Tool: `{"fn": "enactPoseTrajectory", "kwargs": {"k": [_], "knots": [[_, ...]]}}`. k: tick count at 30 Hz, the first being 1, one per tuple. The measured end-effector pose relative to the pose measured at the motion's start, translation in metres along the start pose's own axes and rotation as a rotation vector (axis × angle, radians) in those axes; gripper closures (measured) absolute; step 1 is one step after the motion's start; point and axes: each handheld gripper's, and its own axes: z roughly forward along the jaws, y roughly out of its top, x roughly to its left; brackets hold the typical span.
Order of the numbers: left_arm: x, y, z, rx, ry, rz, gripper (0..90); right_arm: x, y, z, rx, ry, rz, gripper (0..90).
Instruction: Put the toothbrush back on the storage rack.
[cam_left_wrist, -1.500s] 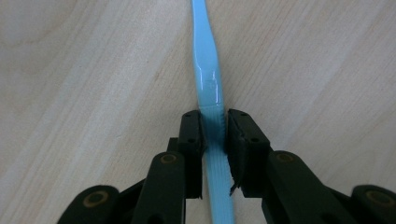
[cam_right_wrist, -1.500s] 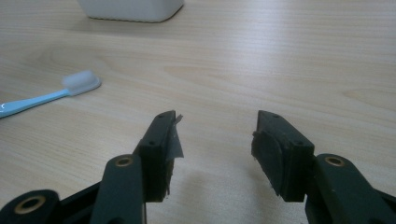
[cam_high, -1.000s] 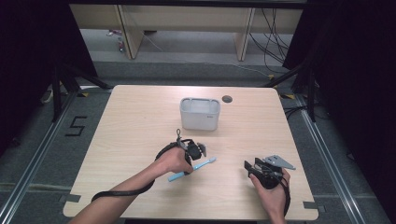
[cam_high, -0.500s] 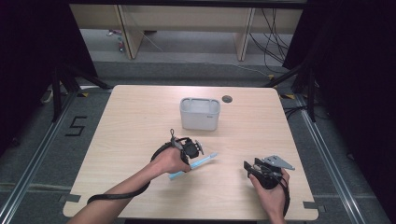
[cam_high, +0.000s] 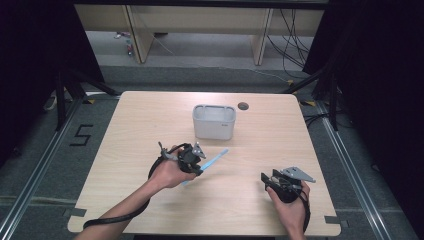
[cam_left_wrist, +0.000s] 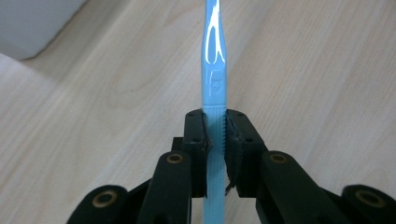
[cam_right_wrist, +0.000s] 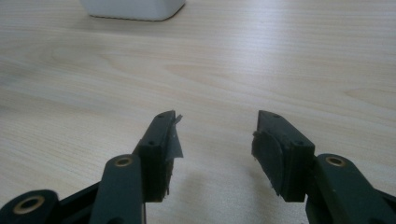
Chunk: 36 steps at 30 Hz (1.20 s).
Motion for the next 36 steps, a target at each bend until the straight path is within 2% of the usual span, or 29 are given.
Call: {"fn": "enactPoseTrajectory", "kwargs": {"k": [1, 2, 6, 7, 8, 10, 11, 12, 13, 14, 15, 16, 17, 21, 22, 24, 25, 26, 27, 28, 29, 30, 31, 35, 36], "knots": [[0.001, -0.001, -0.002, -0.019, 0.004, 0.002, 78.9, 0.003, -0.001, 0.000, -0.001, 0.012, 0.046, 49.1], [0.001, -0.001, -0.002, -0.019, 0.004, 0.002, 78.9, 0.004, -0.001, 0.000, 0.000, 0.011, 0.046, 49.1], [0.003, -0.008, -0.007, -0.093, 0.014, -0.026, 78.8, 0.004, -0.001, 0.000, 0.001, 0.010, 0.048, 49.1], [0.005, -0.010, -0.008, -0.127, 0.022, -0.033, 78.9, 0.004, -0.001, 0.000, 0.000, 0.010, 0.046, 49.2], [0.005, -0.010, -0.008, -0.127, 0.022, -0.033, 78.9, 0.004, -0.001, 0.000, 0.000, 0.010, 0.046, 49.2], [0.006, -0.013, -0.009, -0.186, 0.027, -0.058, 78.9, 0.004, -0.001, 0.001, 0.001, 0.010, 0.045, 49.2], [0.007, -0.014, -0.011, -0.201, 0.030, -0.062, 78.9, 0.003, 0.000, -0.001, 0.024, -0.003, 0.036, 49.1], [0.008, -0.015, -0.013, -0.243, 0.041, -0.071, 78.9, 0.001, 0.000, -0.001, 0.020, 0.000, 0.011, 49.1], [0.008, -0.015, -0.013, -0.243, 0.041, -0.071, 78.8, 0.001, 0.000, -0.001, 0.020, 0.000, 0.011, 49.1], [0.009, -0.016, -0.014, -0.265, 0.042, -0.071, 78.8, 0.001, 0.000, -0.001, 0.020, 0.000, 0.010, 49.2], [0.010, -0.018, -0.015, -0.303, 0.056, -0.072, 78.8, 0.003, 0.000, -0.001, 0.017, -0.002, 0.030, 49.1], [0.010, -0.018, -0.015, -0.303, 0.056, -0.072, 78.8, 0.003, 0.000, -0.001, 0.017, -0.002, 0.030, 49.1], [0.011, -0.019, -0.016, -0.331, 0.071, -0.074, 78.8, 0.003, 0.000, 0.000, 0.015, -0.003, 0.028, 49.2], [0.013, -0.022, -0.016, -0.371, 0.074, -0.089, 78.8, 0.004, 0.000, -0.002, 0.030, -0.001, 0.030, 49.1], [0.012, -0.023, -0.015, -0.417, 0.083, -0.116, 78.8, 0.002, 0.000, -0.001, 0.019, -0.007, 0.001, 49.1], [0.013, -0.024, -0.016, -0.424, 0.088, -0.116, 78.9, 0.001, 0.000, 0.000, 0.020, 0.008, -0.004, 49.0], [0.014, -0.025, -0.017, -0.466, 0.087, -0.140, 78.8, 0.001, 0.000, -0.001, 0.015, -0.002, -0.011, 49.0], [0.014, -0.025, -0.017, -0.466, 0.087, -0.140, 78.8, 0.001, 0.000, -0.001, 0.015, -0.002, -0.011, 49.0], [0.014, -0.026, -0.017, -0.497, 0.097, -0.150, 78.8, 0.001, 0.000, -0.001, 0.016, -0.002, -0.008, 49.0], [0.015, -0.026, -0.018, -0.507, 0.101, -0.155, 78.8, 0.004, 0.000, -0.002, 0.032, 0.001, 0.041, 49.0], [0.016, -0.027, -0.019, -0.520, 0.106, -0.162, 78.8, 0.003, 0.000, 0.000, 0.015, -0.002, 0.027, 49.0], [0.017, -0.028, -0.020, -0.535, 0.102, -0.168, 78.8, 0.003, 0.000, -0.001, 0.020, -0.001, 0.025, 49.0], [0.017, -0.028, -0.020, -0.557, 0.104, -0.181, 78.8, 0.001, 0.000, -0.001, 0.014, -0.007, -0.011, 49.0], [0.022, -0.032, -0.023, -0.624, 0.101, -0.218, 78.8, 0.001, 0.000, -0.001, 0.015, -0.007, -0.010, 49.0], [0.022, -0.032, -0.023, -0.624, 0.101, -0.218, 78.8, 0.001, 0.000, -0.001, 0.015, -0.007, -0.010, 49.0]]}}
